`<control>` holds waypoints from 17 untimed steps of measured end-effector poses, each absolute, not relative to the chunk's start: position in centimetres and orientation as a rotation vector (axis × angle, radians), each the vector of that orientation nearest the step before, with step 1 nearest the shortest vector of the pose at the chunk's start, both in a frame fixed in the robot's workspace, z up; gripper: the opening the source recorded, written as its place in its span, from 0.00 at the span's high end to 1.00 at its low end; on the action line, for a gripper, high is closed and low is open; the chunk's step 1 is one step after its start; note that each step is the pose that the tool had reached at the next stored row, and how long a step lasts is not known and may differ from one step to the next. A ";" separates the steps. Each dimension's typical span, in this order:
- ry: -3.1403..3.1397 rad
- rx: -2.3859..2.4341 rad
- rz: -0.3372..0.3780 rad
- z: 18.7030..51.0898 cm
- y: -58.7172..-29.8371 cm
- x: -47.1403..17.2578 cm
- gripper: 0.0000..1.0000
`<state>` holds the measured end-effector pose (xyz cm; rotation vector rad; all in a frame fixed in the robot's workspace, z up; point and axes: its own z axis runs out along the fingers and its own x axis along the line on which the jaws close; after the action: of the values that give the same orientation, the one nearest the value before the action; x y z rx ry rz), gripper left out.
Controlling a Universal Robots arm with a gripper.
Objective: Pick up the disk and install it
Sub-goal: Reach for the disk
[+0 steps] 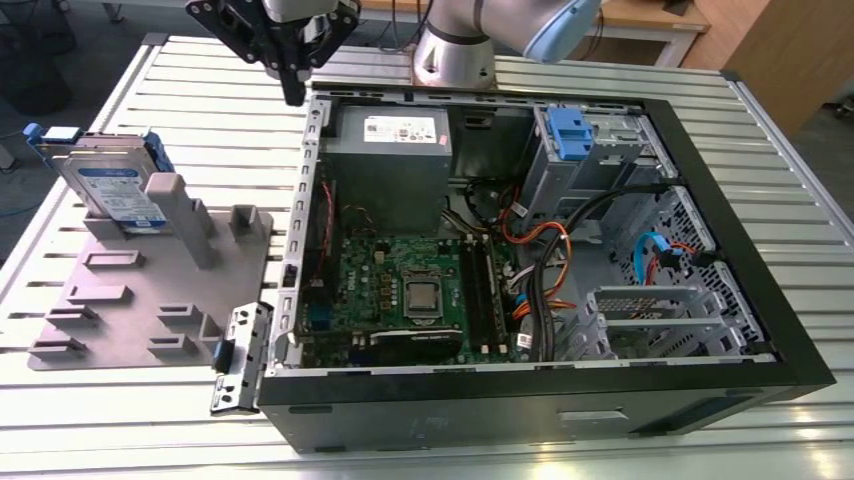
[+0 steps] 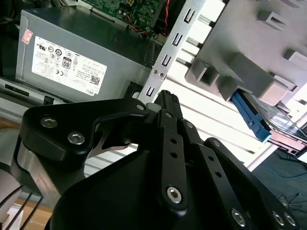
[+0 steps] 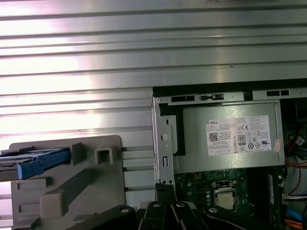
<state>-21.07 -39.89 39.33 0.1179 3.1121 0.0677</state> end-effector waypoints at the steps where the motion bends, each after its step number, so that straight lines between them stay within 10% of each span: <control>1: 3.112 0.118 0.068 39.3 -39.9 -21.2 0.89; 17: 3.112 0.118 0.068 39.3 -39.9 -22.2 0.89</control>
<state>-22.15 -39.89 39.32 0.1180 3.1121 0.0676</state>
